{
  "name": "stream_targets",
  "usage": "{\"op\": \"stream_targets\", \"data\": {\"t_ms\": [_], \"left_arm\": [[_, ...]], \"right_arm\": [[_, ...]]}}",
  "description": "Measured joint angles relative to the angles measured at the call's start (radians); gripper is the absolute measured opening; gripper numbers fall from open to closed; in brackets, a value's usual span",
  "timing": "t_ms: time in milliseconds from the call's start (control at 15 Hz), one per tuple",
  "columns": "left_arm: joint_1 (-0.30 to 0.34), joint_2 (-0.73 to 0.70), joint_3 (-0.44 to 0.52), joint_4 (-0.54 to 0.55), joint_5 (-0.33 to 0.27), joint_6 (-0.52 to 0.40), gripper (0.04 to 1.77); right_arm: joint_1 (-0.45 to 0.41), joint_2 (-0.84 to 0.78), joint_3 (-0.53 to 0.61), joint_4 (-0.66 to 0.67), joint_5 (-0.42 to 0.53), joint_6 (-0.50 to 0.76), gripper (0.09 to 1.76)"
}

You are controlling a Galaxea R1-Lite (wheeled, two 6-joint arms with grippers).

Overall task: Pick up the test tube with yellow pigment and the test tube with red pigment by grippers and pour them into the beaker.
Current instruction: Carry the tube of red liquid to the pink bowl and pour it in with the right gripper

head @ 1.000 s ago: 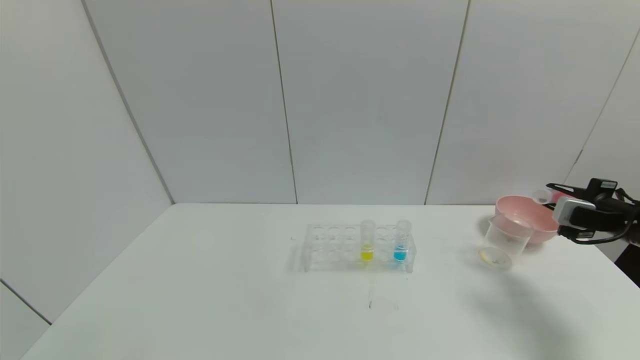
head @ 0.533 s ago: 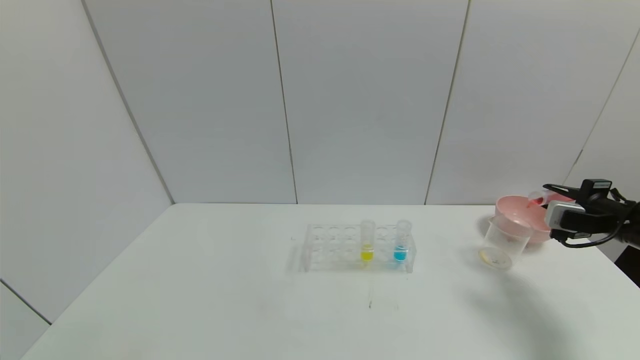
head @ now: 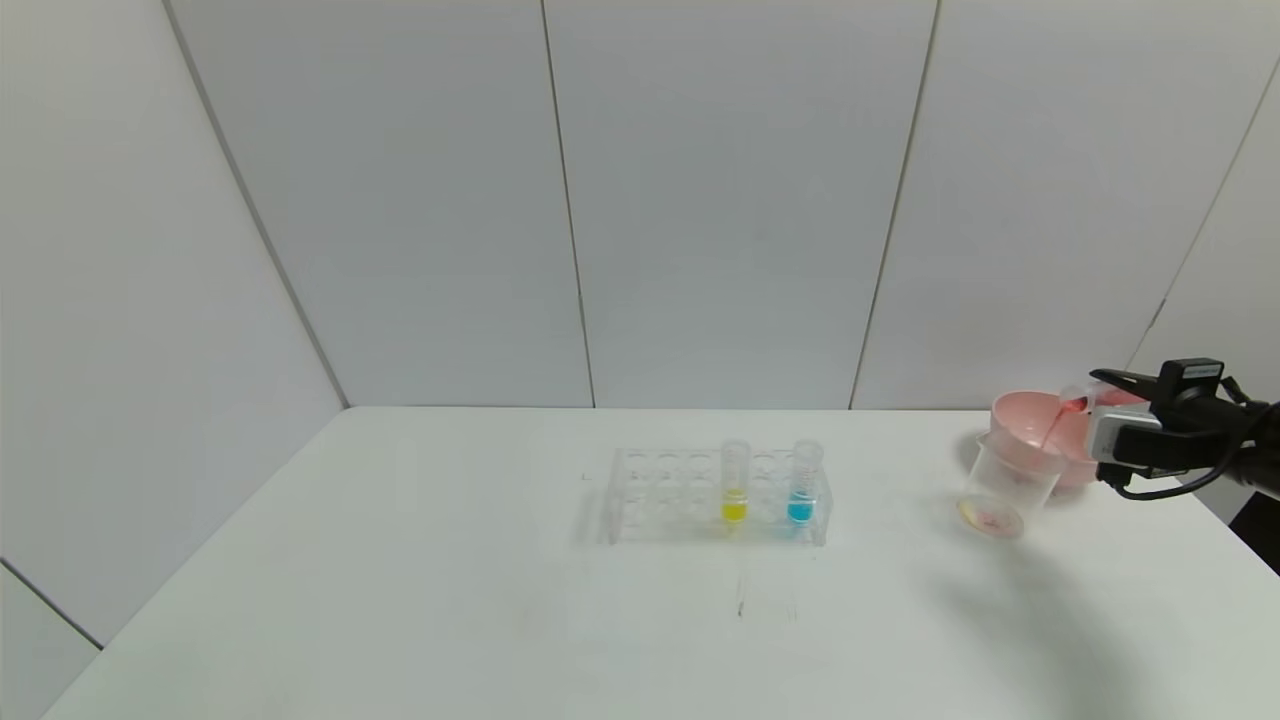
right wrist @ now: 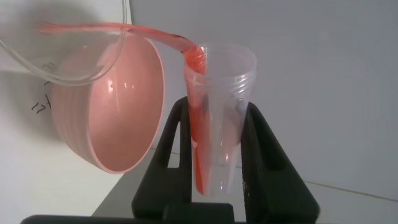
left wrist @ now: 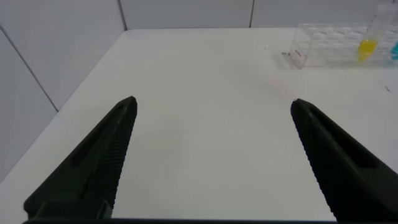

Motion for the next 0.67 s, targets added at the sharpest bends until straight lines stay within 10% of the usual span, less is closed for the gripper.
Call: {"op": "stream_targets", "data": {"t_ms": [667], "left_arm": [[0.000, 0.000, 0.000, 0.000, 0.000, 0.000, 1.76]], "right_arm": [[0.000, -0.003, -0.003, -0.004, -0.051, -0.121, 0.52]]}}
